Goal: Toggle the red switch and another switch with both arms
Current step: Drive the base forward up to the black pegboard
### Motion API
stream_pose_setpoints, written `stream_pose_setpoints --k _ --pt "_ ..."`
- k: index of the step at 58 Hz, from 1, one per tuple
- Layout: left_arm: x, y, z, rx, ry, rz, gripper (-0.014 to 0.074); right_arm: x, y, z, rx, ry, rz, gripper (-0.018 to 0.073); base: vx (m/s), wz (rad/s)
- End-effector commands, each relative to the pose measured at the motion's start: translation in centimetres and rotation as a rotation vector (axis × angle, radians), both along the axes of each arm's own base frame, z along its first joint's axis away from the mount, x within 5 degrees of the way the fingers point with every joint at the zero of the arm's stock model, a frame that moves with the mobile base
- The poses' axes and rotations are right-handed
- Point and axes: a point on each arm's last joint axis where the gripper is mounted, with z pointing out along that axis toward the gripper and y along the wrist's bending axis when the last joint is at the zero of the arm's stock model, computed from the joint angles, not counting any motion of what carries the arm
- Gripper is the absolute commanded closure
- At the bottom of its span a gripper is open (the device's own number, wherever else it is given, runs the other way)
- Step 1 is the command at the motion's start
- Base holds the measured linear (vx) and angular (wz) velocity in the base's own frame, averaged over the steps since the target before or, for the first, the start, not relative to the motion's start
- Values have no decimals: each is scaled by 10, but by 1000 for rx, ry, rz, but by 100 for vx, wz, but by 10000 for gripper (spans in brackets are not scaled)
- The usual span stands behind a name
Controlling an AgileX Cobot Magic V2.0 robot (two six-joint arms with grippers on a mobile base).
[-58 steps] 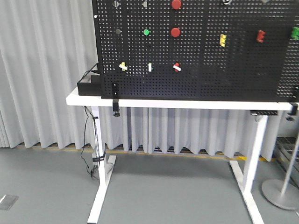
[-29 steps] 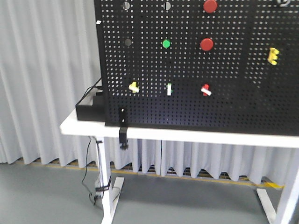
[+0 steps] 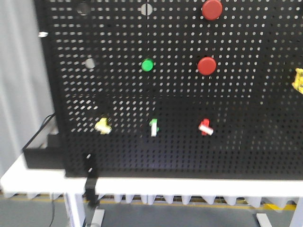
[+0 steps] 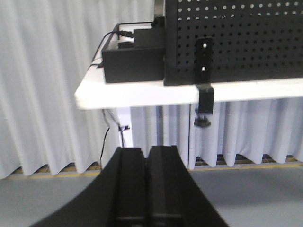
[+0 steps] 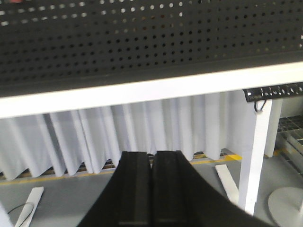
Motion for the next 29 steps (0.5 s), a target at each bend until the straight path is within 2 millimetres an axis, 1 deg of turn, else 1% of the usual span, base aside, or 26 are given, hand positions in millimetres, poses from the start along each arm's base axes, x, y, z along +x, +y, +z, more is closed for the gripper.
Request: stream_pose_setpoints --k 1,16,29 --pt "0 0 2 -10 -80 2 594 0 0 6 -25 -84 1 566 41 -13" --pt "0 0 2 -10 -80 2 594 0 0 6 -25 -84 1 566 36 -4" --pt "0 0 2 -10 -80 2 594 0 0 6 -25 -84 1 566 26 4"
